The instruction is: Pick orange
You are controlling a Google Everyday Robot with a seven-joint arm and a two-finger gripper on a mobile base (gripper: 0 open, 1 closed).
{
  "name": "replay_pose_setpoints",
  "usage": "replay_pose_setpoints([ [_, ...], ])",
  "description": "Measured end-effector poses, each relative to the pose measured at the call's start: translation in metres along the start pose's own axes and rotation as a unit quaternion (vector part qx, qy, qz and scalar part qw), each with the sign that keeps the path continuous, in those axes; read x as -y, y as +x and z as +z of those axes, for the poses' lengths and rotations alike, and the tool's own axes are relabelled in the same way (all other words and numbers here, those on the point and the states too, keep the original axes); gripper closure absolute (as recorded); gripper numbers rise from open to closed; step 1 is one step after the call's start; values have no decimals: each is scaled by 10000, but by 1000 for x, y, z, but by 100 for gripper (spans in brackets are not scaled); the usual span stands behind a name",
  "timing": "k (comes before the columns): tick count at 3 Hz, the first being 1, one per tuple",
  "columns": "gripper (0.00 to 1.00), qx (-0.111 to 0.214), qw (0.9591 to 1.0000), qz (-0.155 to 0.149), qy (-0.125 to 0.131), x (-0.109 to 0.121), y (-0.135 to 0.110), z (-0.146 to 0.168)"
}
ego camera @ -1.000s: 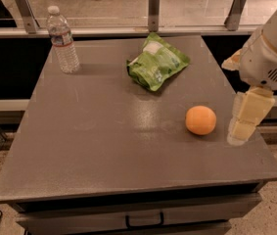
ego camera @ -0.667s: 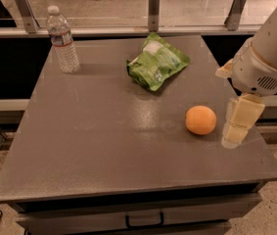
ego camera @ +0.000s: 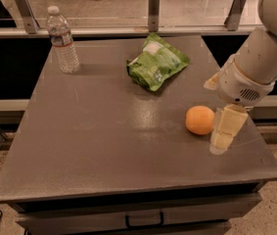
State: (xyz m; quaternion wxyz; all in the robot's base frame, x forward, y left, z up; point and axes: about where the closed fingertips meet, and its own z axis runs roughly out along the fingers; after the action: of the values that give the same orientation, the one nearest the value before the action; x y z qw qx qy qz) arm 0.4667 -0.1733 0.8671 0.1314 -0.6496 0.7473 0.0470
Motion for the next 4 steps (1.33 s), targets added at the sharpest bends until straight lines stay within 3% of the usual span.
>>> replay_pose_setpoints([
  [1, 3, 41, 9999, -54, -123, -5, -7, 13],
  [2, 25, 50, 9998, -77, -198, -8, -11, 18],
  [4, 88, 4, 9996, -149, -240, -3, -22, 8],
])
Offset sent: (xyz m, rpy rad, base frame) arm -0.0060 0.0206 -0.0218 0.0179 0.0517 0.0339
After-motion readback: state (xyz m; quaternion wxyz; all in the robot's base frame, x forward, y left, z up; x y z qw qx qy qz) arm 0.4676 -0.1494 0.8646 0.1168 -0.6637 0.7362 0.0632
